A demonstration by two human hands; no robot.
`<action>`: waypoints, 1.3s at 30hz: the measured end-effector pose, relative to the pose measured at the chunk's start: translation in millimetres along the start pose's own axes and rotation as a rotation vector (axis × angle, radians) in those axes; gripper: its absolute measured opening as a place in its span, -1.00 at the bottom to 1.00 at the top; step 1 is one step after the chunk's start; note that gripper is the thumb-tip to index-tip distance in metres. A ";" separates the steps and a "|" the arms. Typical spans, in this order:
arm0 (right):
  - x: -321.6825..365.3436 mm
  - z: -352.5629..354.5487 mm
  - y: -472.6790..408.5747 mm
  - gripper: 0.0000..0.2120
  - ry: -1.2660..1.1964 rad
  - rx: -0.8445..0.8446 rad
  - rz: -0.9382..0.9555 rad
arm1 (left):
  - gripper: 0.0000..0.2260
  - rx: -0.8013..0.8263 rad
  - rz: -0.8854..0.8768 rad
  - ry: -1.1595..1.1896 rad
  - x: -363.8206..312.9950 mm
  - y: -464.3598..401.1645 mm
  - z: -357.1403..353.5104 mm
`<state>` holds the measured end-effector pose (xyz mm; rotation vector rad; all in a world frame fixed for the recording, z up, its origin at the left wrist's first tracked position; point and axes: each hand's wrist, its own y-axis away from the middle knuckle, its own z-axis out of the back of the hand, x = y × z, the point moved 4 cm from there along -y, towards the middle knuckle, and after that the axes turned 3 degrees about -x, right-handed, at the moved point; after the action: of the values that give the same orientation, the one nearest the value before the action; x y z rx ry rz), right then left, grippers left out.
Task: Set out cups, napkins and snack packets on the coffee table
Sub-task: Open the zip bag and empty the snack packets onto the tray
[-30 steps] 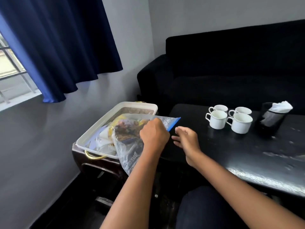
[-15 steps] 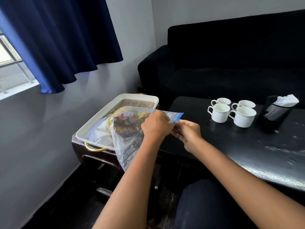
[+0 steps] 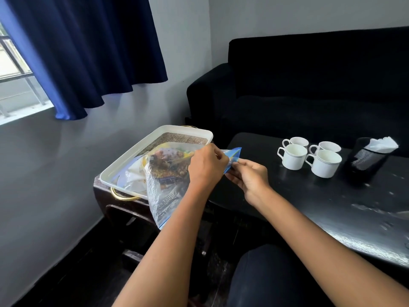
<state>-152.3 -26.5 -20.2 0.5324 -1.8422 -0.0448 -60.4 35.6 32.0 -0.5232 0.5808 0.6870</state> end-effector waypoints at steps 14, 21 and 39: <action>0.2 -0.4 -1.7 -0.91 0.093 -0.052 0.071 | -0.89 0.004 -0.049 -0.032 -5.1 0.2 -3.7; 4.6 -6.2 3.5 -0.85 0.202 -0.126 0.253 | -0.93 -0.110 -0.037 0.008 -5.1 0.2 2.0; 4.8 -2.5 16.5 -0.84 0.171 0.095 0.102 | -0.88 -0.254 -0.103 0.034 -10.8 -1.6 10.8</action>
<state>-156.7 -13.0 -10.2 0.4922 -1.7071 0.1530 -62.6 36.5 47.2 -0.7972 0.4973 0.6586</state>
